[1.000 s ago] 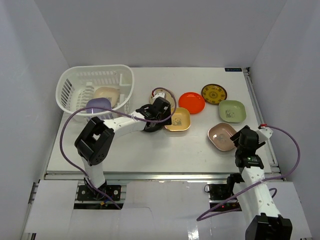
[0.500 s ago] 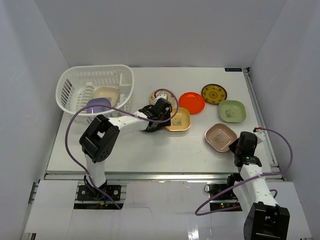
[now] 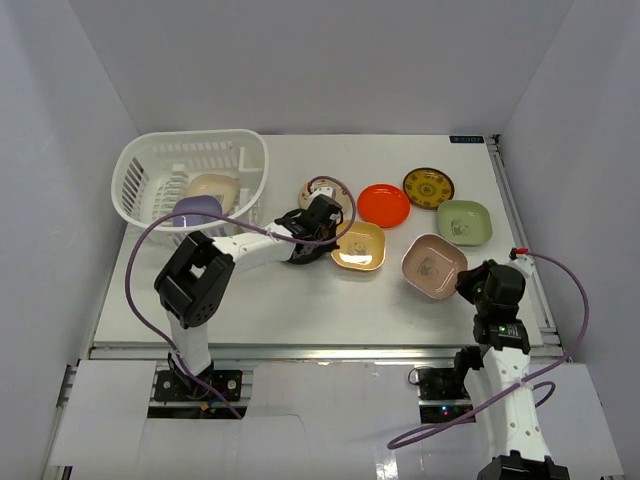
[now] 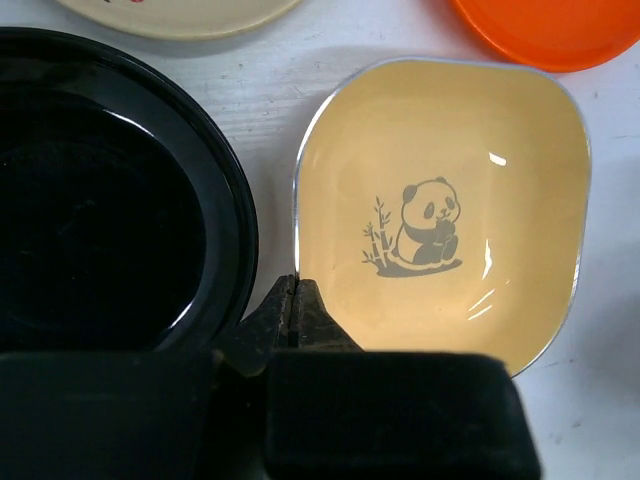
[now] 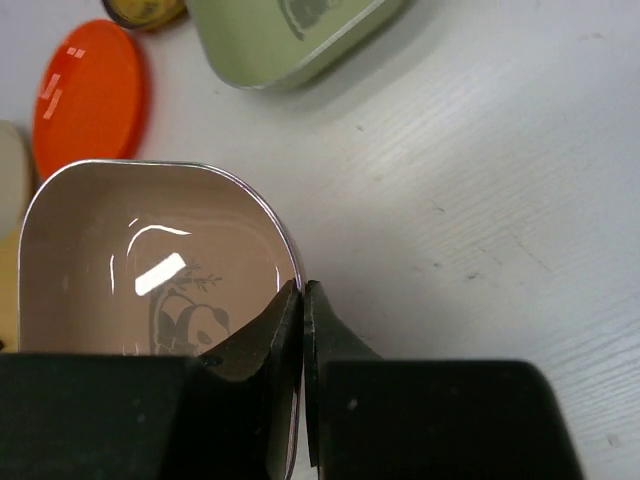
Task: Place the plates into the plastic bin on the countertop
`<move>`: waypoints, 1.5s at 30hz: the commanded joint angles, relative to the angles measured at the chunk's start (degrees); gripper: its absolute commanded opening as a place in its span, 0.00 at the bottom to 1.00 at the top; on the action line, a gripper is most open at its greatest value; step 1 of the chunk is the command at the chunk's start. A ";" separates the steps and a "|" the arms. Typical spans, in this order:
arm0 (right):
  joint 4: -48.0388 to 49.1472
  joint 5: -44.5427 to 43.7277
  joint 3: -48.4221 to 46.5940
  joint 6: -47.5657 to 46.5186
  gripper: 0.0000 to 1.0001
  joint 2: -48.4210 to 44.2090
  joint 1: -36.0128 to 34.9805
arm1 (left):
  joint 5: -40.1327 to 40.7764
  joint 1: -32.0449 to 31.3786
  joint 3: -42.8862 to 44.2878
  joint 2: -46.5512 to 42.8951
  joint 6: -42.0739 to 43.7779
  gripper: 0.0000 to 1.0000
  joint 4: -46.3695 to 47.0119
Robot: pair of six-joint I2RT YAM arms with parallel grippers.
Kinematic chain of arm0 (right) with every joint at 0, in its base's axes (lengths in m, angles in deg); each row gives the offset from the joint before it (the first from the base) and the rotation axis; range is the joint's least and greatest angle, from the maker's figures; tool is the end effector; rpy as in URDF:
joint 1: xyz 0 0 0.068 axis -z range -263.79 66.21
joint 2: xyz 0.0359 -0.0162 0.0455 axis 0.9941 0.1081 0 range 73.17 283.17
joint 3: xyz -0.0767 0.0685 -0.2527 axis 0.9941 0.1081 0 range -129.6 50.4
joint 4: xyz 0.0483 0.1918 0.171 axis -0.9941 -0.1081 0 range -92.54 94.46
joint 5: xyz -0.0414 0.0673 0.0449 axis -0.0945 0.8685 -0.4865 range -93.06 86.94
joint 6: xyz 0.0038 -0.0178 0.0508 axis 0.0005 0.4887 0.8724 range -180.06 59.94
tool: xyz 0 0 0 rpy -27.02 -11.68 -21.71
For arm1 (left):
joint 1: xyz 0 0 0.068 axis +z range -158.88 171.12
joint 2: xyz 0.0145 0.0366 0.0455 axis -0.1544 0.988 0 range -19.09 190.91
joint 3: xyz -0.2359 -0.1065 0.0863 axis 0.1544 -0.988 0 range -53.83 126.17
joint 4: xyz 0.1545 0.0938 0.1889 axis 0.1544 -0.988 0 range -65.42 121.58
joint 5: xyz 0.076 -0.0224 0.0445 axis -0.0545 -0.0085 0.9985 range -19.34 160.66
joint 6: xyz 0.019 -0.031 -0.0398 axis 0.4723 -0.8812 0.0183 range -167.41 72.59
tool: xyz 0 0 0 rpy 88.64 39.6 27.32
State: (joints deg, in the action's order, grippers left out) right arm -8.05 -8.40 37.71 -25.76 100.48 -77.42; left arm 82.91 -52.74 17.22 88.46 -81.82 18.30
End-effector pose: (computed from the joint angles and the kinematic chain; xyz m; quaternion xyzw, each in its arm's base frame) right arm 0.1338 -0.0184 0.1809 0.3190 0.7907 0.0871 0.5152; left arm 0.2954 -0.2733 0.1847 0.0403 0.9335 -0.1381 0.3284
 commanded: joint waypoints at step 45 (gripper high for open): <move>12.69 -3.71 -78.16 -14.44 0.08 67.67 -53.65 | -5.64 50.01 0.67 -37.66 -1.27 0.98 -6.94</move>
State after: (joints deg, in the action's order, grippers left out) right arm 2.46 -9.93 -32.25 -37.23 163.87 -129.72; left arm 79.88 -2.66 16.80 59.39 -82.06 8.11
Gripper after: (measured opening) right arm 0.084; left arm 0.978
